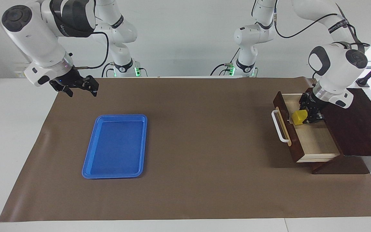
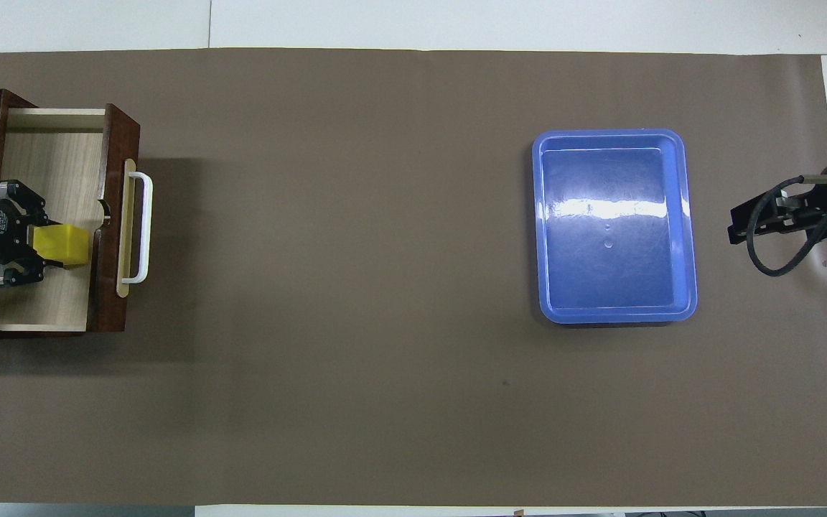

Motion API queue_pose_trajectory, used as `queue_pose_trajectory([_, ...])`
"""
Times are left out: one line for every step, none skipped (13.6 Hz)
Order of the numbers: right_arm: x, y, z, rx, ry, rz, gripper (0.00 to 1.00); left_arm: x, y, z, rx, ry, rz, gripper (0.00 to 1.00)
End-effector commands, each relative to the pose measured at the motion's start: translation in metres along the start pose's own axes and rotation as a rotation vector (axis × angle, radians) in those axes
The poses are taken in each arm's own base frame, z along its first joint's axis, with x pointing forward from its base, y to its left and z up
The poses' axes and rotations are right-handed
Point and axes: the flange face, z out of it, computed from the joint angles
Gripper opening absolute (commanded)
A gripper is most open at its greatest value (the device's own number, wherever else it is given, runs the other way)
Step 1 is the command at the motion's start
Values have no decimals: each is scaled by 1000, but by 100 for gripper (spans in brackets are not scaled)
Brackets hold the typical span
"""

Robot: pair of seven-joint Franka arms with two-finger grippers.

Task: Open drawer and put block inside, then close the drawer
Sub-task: 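Open the left gripper to release the cube inside the drawer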

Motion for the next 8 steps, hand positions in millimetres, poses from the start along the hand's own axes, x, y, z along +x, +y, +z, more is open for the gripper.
queue_pose_trajectory([-3, 1, -3, -35, 31, -21, 100, -9, -4, -9, -26, 0, 23, 100])
queue_pose_trajectory([-3, 1, -3, -35, 31, -22, 100, -9, 1, -17, -32, -1, 22, 100])
queue_pose_trajectory([-3, 1, -3, -35, 31, -24, 100, -12, 5, -30, -29, -2, 28, 100])
queue_pose_trajectory([-2, 2, -3, -35, 35, -24, 100, -22, 9, -49, -38, -2, 45, 100])
queue_pose_trajectory([-2, 4, -4, -33, 40, -18, 100, -39, 13, -66, -51, -22, 59, 100])
queue_pose_trajectory([-1, 3, -4, -22, 40, -14, 100, -58, 18, -75, -57, -49, 76, 100])
queue_pose_trajectory([0, 4, -6, -14, 46, 1, 100, -80, 19, -78, -55, -56, 102, 100])
queue_pose_trajectory([0, 4, -7, -6, 48, 21, 100, -101, 17, -75, -54, -57, 126, 100])
